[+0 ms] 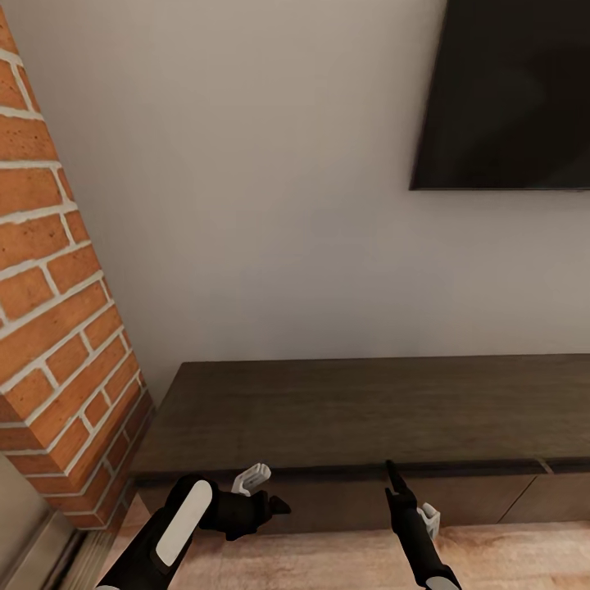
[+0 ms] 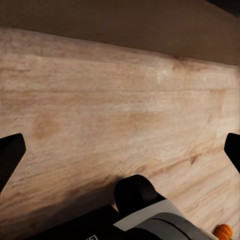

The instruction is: Place each of the two pumpkins and all three candles from the living room inside a cabinet in the living room (use any cabinet), then make sure every cabinet is closed, and position the cauldron so it is next to a table in the living room.

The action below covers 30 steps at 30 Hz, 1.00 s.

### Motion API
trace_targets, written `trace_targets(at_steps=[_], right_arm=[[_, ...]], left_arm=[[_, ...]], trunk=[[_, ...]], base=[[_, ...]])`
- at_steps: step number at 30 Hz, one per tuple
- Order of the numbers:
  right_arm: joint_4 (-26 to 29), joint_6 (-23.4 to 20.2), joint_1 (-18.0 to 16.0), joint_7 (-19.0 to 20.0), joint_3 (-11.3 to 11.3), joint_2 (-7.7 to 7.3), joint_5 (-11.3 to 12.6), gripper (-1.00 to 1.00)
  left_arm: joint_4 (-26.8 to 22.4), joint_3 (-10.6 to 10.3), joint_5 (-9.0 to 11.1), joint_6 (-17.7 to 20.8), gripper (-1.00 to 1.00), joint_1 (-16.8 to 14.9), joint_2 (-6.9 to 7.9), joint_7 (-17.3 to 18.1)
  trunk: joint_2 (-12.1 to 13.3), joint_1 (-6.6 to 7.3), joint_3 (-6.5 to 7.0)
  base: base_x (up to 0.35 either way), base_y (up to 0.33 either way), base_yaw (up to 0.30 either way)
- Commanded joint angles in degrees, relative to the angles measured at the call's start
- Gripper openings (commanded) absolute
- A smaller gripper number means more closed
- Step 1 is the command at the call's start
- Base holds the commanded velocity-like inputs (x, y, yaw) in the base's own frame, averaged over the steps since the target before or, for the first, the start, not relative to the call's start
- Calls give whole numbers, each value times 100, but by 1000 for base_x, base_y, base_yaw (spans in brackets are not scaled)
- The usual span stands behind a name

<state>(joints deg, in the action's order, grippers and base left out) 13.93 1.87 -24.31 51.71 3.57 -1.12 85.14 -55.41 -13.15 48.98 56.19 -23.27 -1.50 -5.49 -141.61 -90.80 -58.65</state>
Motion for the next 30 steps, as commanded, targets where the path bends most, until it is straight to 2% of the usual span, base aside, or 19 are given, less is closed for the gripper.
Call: trace_targets(at_steps=[1, 8, 9, 30], right_arm=[[-4, 18, -3, 15, 38, -5, 37, 100], [-4, 16, -3, 15, 38, -5, 37, 100], [-4, 16, -3, 14, 38, -4, 37, -100], [-4, 15, -3, -84, 38, -5, 46, -100]], left_arm=[[-5, -3, 59, 15, 100, -2, -1, -58], [-5, 0, 59, 15, 100, -2, 0, -58], [-5, 0, 59, 15, 100, -2, 0, -58], [-5, 6, 59, 15, 100, -2, 0, -58]], trunk=[[-2, 1, -5], [-2, 1, -5], [-2, 1, -5], [-2, 1, -5]], base=[[28, 0, 0], [7, 0, 0], [0, 0, 0], [0, 0, 0]])
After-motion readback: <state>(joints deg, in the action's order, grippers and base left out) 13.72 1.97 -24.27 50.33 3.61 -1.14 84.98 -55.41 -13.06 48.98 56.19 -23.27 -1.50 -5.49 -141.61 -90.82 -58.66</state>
